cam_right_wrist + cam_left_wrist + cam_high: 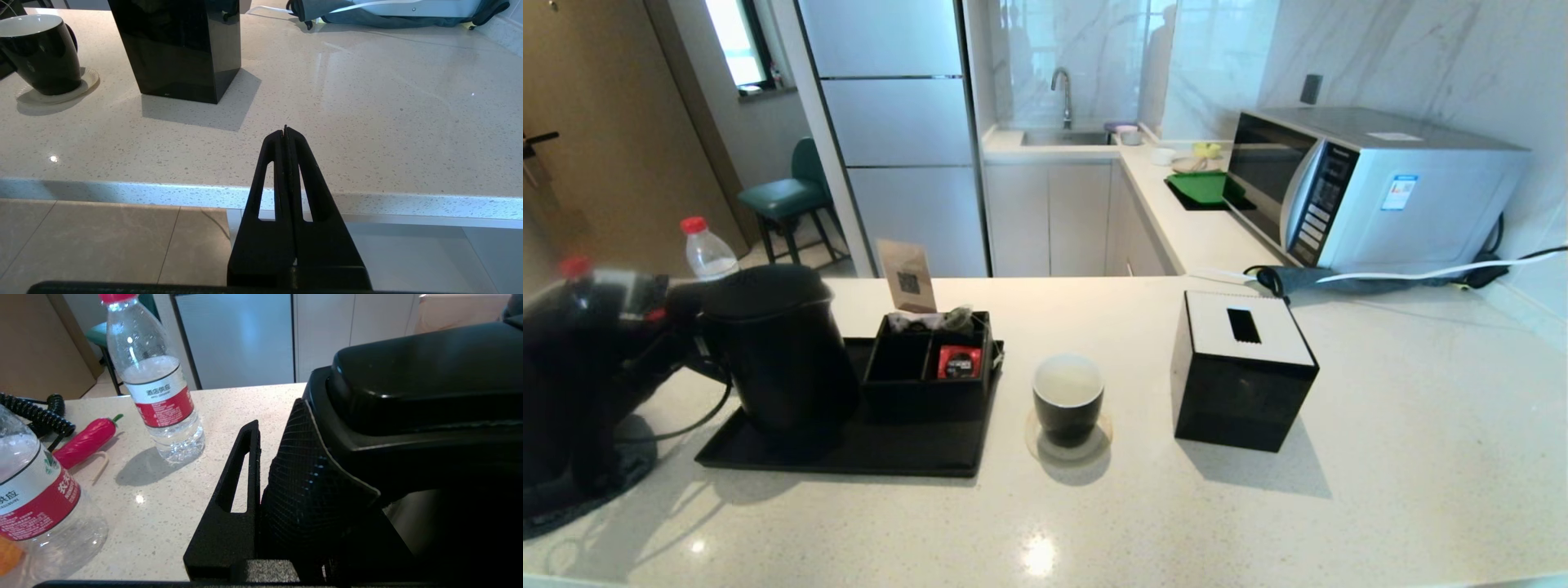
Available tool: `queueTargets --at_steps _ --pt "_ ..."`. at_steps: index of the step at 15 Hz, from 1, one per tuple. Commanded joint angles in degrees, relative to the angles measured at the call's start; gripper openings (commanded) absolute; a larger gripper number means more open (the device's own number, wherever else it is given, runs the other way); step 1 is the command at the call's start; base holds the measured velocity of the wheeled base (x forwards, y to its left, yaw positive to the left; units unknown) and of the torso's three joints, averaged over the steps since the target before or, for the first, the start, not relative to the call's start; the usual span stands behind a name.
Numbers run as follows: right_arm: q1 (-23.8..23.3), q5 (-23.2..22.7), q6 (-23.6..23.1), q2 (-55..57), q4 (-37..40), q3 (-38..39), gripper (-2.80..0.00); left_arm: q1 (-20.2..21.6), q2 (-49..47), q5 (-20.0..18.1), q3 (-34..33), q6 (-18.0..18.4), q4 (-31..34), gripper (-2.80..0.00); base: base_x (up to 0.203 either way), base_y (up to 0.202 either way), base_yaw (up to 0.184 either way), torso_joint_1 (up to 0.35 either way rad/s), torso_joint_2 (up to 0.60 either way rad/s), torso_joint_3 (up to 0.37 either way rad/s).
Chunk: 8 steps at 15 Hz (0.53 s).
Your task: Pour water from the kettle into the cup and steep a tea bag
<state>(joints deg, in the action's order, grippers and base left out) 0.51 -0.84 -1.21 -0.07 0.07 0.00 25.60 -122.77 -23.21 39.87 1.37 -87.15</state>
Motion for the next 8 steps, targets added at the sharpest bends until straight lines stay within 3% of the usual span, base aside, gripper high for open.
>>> queueTargets --at_steps 1,8 --pt "0.02 -0.04 -0.02 0.07 0.02 0.0 -2.8 0.18 3.39 0.0 -1.26 -0.33 -2.8 -2.8 0.0 0.0 0.0 0.0 0.0 0.0" --pt "0.02 -0.04 -0.02 0.07 0.02 0.0 -2.8 2.32 10.96 0.01 -7.78 -0.93 -2.8 -2.8 0.0 0.0 0.0 0.0 0.0 0.0"
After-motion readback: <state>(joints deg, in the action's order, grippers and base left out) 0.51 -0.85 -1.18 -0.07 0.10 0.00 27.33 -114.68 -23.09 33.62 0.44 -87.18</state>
